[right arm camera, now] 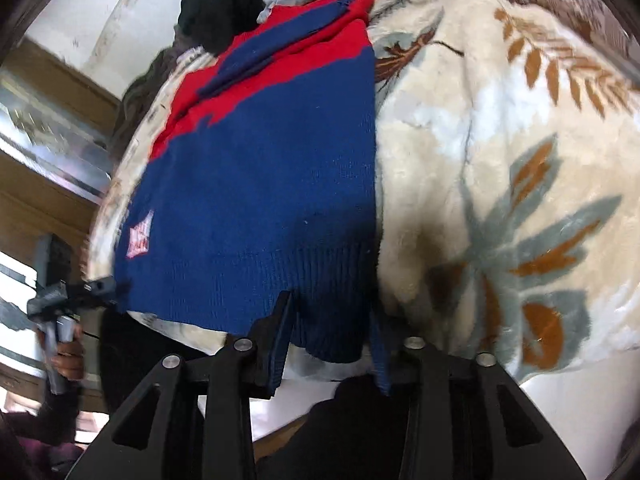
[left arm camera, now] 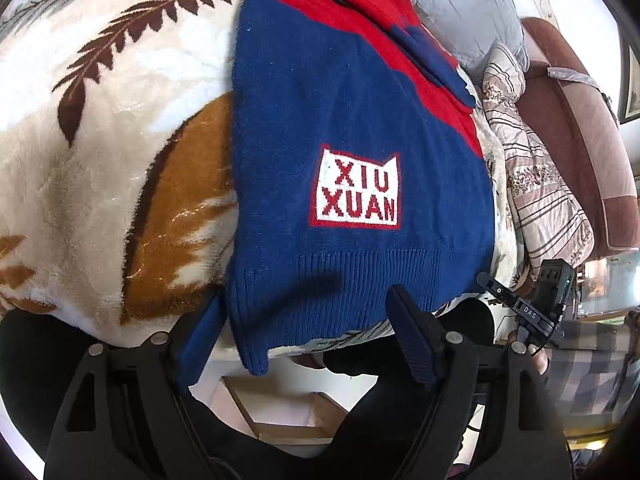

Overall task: Fold small clothes
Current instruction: 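Grasp the blue hem with both grippers and lift it toward the collar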

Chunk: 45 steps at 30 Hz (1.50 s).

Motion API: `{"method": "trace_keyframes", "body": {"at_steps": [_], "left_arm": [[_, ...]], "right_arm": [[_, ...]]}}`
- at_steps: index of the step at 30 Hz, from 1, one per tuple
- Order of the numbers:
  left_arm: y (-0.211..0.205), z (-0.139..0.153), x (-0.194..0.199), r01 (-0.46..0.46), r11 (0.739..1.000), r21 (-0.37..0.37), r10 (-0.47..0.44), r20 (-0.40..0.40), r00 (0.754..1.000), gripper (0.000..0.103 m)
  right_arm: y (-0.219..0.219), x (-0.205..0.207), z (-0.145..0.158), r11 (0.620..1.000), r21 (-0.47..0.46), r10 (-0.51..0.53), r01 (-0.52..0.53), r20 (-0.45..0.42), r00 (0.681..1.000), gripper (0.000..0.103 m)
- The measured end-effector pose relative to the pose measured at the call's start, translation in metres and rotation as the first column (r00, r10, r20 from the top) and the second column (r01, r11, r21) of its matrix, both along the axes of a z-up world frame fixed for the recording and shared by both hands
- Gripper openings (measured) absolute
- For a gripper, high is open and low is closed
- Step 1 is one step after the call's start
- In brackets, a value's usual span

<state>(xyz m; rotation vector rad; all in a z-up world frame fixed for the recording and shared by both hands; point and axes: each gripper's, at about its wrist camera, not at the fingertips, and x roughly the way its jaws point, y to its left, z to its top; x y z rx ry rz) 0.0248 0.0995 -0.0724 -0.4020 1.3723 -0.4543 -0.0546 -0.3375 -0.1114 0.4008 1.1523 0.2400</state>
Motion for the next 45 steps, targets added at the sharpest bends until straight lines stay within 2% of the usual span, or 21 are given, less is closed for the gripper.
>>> {"method": "trace_keyframes", "body": {"at_steps": [2, 3, 6, 7, 8, 9, 11, 17, 19, 25, 34, 38, 45], "left_arm": [[-0.002, 0.0, -0.001, -0.01, 1.0, -0.006, 0.01, 0.009, 1.0, 0.076], [-0.001, 0.0, -0.002, -0.017, 1.0, -0.004, 0.017, 0.009, 1.0, 0.073], [0.004, -0.002, -0.003, -0.04, 0.999, -0.009, 0.04, 0.0, 0.999, 0.047], [0.007, -0.003, -0.002, -0.04, 0.999, -0.026, 0.04, -0.013, 0.999, 0.018], [0.007, -0.007, -0.002, -0.033, 0.998, -0.057, 0.03, -0.04, 0.999, 0.005], [0.008, -0.01, -0.001, -0.041, 0.996, -0.081, 0.036, -0.064, 0.997, 0.005], [0.011, -0.008, -0.003, -0.051, 0.994, -0.095, 0.046, -0.058, 0.997, 0.004], [0.023, 0.029, 0.0, -0.059, 0.971, -0.232, 0.072, 0.048, 0.996, 0.004], [0.027, 0.04, 0.008, -0.066, 0.96, -0.272, 0.09, 0.075, 0.993, 0.004], [0.04, 0.058, 0.048, -0.139, 0.924, -0.356, 0.187, 0.104, 0.977, 0.004], [0.045, 0.069, 0.132, -0.236, 0.903, -0.36, 0.305, 0.149, 0.941, 0.004], [0.036, 0.066, 0.185, -0.264, 0.894, -0.362, 0.338, 0.159, 0.927, 0.004], [0.014, 0.056, 0.27, -0.3, 0.886, -0.355, 0.368, 0.143, 0.919, 0.004]], "right_arm": [[-0.002, -0.001, 0.0, 0.999, 0.038, 0.019, -0.019, -0.005, 1.0, 0.005], [-0.002, -0.001, -0.001, 0.999, 0.046, 0.02, -0.019, -0.01, 1.0, 0.005], [0.0, -0.002, 0.0, 0.999, 0.042, 0.019, -0.019, -0.003, 1.0, 0.005], [0.0, -0.001, 0.001, 0.998, 0.067, 0.013, -0.013, 0.001, 1.0, 0.005], [0.001, -0.001, 0.003, 0.995, 0.097, 0.01, -0.011, 0.01, 1.0, 0.005], [0.001, -0.003, 0.007, 0.992, 0.126, 0.002, -0.006, 0.029, 1.0, 0.005], [0.0, -0.005, 0.014, 0.986, 0.164, -0.012, 0.003, 0.051, 0.999, 0.005], [-0.012, -0.01, 0.042, 0.949, 0.313, -0.092, 0.041, 0.149, 0.985, 0.005], [-0.014, -0.003, 0.053, 0.932, 0.36, -0.119, 0.044, 0.19, 0.975, 0.005], [-0.018, 0.04, 0.081, 0.906, 0.423, -0.167, 0.034, 0.282, 0.945, 0.005], [-0.035, 0.129, 0.081, 0.861, 0.499, -0.278, 0.093, 0.31, 0.909, 0.005], [-0.045, 0.178, 0.076, 0.851, 0.509, -0.322, 0.129, 0.311, 0.894, 0.005], [-0.06, 0.254, 0.06, 0.82, 0.537, -0.403, 0.2, 0.293, 0.867, 0.004]]}}
